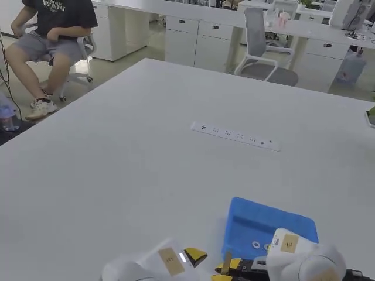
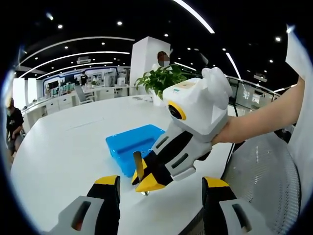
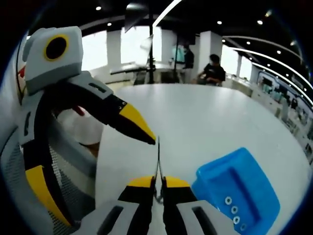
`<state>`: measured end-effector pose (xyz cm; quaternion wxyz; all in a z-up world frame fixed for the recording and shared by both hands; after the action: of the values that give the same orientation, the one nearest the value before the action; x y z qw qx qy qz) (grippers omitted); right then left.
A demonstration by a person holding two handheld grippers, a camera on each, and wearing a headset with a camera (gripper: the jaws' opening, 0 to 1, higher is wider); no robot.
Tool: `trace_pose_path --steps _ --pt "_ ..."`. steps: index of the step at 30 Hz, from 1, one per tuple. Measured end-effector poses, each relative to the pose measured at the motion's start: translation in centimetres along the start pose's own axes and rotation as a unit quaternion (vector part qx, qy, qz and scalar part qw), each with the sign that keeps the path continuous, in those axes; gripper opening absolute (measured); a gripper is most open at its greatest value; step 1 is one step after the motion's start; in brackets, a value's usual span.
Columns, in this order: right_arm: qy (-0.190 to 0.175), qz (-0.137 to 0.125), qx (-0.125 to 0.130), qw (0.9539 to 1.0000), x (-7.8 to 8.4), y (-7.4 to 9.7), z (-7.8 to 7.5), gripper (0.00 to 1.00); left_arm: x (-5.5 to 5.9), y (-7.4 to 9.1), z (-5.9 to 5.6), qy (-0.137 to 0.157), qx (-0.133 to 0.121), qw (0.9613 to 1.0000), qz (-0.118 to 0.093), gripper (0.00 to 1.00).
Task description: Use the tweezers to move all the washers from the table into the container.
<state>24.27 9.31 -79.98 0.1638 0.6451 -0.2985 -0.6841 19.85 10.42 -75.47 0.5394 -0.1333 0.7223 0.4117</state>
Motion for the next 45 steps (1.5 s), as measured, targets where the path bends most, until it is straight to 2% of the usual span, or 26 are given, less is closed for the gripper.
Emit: trace_pose_path --steps 4,7,9,14,17,21,24,29,35,39,43,45 --pt "0.013 -0.001 0.004 0.9999 0.1 0.1 0.1 0.03 0.0 0.0 0.1 0.001 -0.001 1.0000 -0.001 0.68" --pt "0.009 -0.005 0.004 0.9999 0.1 0.2 0.0 0.03 0.0 0.0 0.1 0.002 -0.002 1.0000 -0.002 0.68" --pt "-0.017 -0.008 0.002 0.9998 0.2 0.4 -0.1 0.02 0.0 0.0 0.1 0.002 -0.002 1.0000 -0.001 0.68" --pt "-0.020 -0.005 0.009 0.9997 0.5 1.1 -0.5 0.03 0.0 0.0 0.1 0.002 -0.002 1.0000 0.000 0.68" --pt "-0.047 -0.019 0.009 0.9987 0.3 1.9 -0.7 0.03 -0.1 0.0 0.1 0.002 -0.002 1.0000 -0.001 0.68" --pt "-0.104 -0.039 0.003 0.9938 -0.1 2.8 -0.8 0.03 -0.1 0.0 0.0 0.001 -0.001 1.0000 0.000 0.68" --pt "-0.154 -0.059 -0.005 0.9863 -0.6 3.6 -1.2 0.03 0.0 0.0 0.0 0.000 -0.001 1.0000 0.001 0.68" --pt "-0.187 -0.063 -0.011 0.9803 -0.7 4.4 -1.9 0.03 0.0 0.0 -0.1 0.000 0.001 1.0000 0.002 0.68" --pt "-0.206 -0.078 -0.010 0.9755 -1.3 5.3 -2.7 0.03 -0.1 0.0 -0.1 0.000 0.000 1.0000 0.001 0.68" --pt "-0.201 -0.081 -0.007 0.9763 -1.7 5.8 -3.2 0.03 -0.1 0.0 -0.1 0.000 0.000 1.0000 0.001 0.68" --pt "-0.213 -0.087 -0.012 0.9731 -2.2 6.1 -3.6 0.03 0.0 -0.1 -0.1 0.000 0.000 1.0000 0.002 0.68" --pt "-0.212 -0.087 -0.014 0.9733 -2.4 6.2 -3.9 0.03 -0.1 -0.1 -0.1 0.000 0.000 1.0000 0.001 0.68"
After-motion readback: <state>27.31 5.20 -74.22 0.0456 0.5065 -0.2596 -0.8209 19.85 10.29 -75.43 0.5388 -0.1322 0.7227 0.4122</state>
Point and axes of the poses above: the centre of the closed fingertips' face, and the gripper's own axes: y roughly backward along the fingers, z roughly to its left, x roughly out of its underside, the point moved 3 cm from there along y, roughly backward along the fingers
